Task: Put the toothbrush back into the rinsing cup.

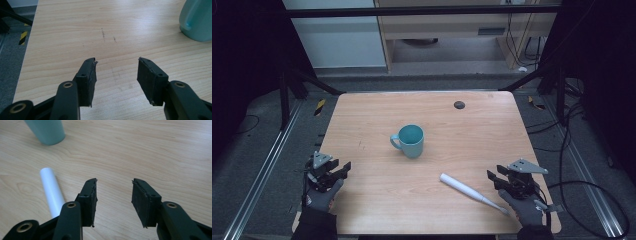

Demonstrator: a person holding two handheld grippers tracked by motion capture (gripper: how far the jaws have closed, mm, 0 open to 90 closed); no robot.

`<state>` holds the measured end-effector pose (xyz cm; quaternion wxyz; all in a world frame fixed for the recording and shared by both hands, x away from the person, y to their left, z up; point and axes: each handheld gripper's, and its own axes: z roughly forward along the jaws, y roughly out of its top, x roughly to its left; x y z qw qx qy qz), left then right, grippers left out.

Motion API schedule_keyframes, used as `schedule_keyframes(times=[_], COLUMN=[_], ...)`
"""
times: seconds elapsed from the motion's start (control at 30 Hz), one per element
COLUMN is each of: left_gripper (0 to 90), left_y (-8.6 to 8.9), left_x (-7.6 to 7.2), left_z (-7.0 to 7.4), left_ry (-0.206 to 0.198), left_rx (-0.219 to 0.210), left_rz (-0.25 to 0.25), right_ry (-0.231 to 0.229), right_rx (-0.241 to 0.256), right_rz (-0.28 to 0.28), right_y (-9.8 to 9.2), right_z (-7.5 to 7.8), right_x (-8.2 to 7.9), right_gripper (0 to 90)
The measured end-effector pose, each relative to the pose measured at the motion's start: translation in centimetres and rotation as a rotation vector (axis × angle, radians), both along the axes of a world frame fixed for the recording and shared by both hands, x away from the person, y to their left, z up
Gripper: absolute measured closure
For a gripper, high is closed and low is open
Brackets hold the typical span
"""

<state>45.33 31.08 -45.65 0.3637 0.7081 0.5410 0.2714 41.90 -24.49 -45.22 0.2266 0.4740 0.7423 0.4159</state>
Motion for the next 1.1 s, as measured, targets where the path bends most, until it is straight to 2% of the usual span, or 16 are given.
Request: schedule_keyframes(times=[0.17,0.37,0.6,0.9,1.1], left_gripper=[48.3,47.8,47.6,47.6,47.6], left_y=[0.0,-0.3,-0.2,-0.3,-0.3], left_x=[0.0,-0.1,0.0,0.0,0.0], left_z=[0.0,-0.2,-0.2,-0.2,-0.3], left_ry=[0.002,0.001,0.002,0.003,0.007], left_rx=[-0.002,0.003,0.006,0.014,0.018], left_rz=[0.0,-0.019,-0.016,-0.018,-0.02], right_ry=[0.015,0.078,0.109,0.146,0.191], right_rx=[0.003,0.004,-0.001,-0.015,-0.061], right_rz=[0.04,0.115,0.169,0.191,0.194], right_y=[0.5,2.0,3.0,3.3,3.7], right_z=[0.1,-0.2,-0.4,-0.9,-1.7], right_x=[-0.1,-0.6,-1.4,-2.4,-2.5], right_gripper=[62.0,76.0,85.5,89.4,89.5])
